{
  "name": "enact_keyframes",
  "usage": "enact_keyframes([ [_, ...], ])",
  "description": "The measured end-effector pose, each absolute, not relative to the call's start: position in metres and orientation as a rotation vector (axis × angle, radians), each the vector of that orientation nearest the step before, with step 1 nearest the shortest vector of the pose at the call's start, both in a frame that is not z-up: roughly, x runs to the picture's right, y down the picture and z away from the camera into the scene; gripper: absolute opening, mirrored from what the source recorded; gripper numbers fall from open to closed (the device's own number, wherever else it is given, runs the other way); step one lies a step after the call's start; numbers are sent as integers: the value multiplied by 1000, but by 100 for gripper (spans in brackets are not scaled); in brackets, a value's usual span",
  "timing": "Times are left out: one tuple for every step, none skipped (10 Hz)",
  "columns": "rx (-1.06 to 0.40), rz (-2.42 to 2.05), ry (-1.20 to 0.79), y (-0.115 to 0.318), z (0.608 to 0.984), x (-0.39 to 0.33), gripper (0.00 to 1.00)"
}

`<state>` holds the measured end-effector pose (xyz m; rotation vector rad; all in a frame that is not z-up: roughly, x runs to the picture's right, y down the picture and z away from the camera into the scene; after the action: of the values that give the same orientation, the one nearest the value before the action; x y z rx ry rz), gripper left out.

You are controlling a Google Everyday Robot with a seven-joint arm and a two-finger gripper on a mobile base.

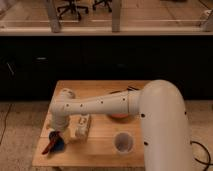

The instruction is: Place the pepper on the white sponge

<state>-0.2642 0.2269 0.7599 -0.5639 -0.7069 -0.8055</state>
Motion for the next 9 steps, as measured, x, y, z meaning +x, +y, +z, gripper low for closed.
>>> enact_keyframes([
  [-558,-797,-716,226,759,-264,80],
  [-553,-787,-723,225,759,-262,80],
  [-548,-763,-735,223,759,-259,80],
  [-544,-728,-743,220,761,-254,80],
  [-538,-683,-752,217,762,-245,80],
  [-531,-648,-760,214,763,-237,80],
  [-517,-603,-769,210,764,-227,80],
  [-504,-568,-776,207,763,-218,80],
  [-491,-525,-775,203,764,-208,80],
])
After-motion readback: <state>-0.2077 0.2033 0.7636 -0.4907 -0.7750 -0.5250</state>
